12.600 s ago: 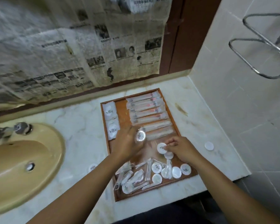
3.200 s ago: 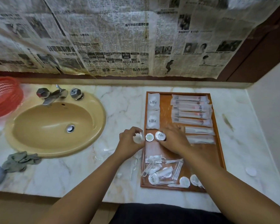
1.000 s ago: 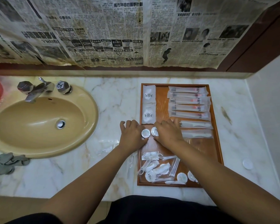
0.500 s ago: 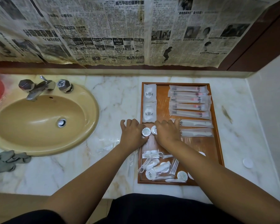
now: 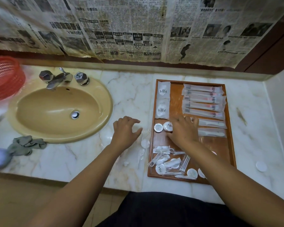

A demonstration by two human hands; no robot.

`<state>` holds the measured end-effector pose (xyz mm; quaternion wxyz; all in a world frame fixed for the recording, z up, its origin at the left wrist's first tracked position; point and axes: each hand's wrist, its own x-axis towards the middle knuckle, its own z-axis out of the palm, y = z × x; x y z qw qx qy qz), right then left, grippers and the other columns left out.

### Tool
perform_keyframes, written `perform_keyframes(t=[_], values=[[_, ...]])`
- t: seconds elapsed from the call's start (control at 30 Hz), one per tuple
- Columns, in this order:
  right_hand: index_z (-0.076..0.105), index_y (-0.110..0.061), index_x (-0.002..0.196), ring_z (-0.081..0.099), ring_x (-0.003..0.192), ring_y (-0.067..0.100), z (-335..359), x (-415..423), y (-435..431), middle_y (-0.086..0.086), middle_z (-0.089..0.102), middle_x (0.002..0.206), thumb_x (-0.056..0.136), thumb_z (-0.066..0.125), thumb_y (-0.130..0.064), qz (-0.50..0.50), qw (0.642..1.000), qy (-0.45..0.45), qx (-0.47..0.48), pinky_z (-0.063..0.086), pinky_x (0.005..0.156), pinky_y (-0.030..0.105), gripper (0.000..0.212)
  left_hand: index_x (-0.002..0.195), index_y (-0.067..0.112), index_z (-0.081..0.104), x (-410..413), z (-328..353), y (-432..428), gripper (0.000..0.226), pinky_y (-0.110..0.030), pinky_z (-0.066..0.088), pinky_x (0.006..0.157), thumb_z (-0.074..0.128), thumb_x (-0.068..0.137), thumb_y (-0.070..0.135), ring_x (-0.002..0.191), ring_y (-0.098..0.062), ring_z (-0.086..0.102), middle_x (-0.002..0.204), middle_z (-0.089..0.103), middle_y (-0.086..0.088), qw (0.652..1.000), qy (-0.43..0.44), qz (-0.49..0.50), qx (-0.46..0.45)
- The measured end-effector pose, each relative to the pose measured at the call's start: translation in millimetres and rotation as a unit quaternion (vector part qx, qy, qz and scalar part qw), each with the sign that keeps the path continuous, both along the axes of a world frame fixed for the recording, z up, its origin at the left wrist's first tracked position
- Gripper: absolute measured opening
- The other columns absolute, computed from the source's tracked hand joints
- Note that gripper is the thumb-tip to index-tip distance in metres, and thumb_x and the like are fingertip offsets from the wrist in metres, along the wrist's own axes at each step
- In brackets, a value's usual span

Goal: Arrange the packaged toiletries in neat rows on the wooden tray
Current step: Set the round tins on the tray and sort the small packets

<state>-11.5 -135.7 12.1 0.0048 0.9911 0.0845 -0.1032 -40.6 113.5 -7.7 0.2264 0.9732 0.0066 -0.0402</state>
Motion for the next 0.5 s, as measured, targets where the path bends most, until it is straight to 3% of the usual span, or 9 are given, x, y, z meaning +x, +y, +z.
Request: perform_keyframes(t=[0.1, 0.27, 0.37, 0.5], values=[[0.062, -0.031, 0.125, 0.050, 0.119, 0.025, 2, -14, -2, -0.003, 0.057, 0.131, 0.089, 0.064, -0.055, 0.031, 0.999, -0.013, 0.014, 0.025, 0.100, 0.048, 0.044, 0.118, 0.031, 0.070, -18, 7, 11, 0.030, -0.041, 0.032, 0.099, 0.068, 0.091, 0.044, 0.111, -0.023, 0.058, 0.117, 0.065, 0.002, 0.999, 0.033, -0.008, 0.004], [0.063, -0.037, 0.119, 0.051, 0.118, 0.018, 3, -38, 5, -0.009, 0.062, 0.121, 0.092, 0.061, -0.045, 0.086, 0.989, 0.067, 0.099, 0.029, 0.097, 0.041, 0.028, 0.121, 0.029, 0.069, -43, 6, 20, 0.031, -0.040, 0.032, 0.097, 0.067, 0.092, 0.041, 0.112, -0.024, 0.058, 0.119, 0.065, 0.002, 0.997, 0.067, -0.018, 0.026], [0.062, -0.033, 0.120, 0.054, 0.112, 0.021, 2, -45, 23, -0.007, 0.062, 0.118, 0.092, 0.061, -0.048, 0.102, 0.986, 0.072, 0.106, 0.028, 0.101, 0.043, 0.032, 0.127, 0.026, 0.066, -57, 2, 28, 0.039, -0.042, 0.035, 0.099, 0.068, 0.091, 0.041, 0.115, -0.027, 0.058, 0.126, 0.063, -0.001, 0.996, 0.073, 0.023, 0.043], [0.058, -0.026, 0.132, 0.051, 0.123, 0.026, -1, -42, 56, -0.001, 0.058, 0.129, 0.093, 0.062, -0.049, 0.125, 0.984, 0.073, 0.102, 0.030, 0.102, 0.046, 0.045, 0.135, 0.024, 0.060, -69, 1, 40, 0.047, -0.042, 0.034, 0.102, 0.065, 0.092, 0.043, 0.120, -0.027, 0.055, 0.133, 0.059, -0.004, 0.993, 0.078, 0.069, 0.063]])
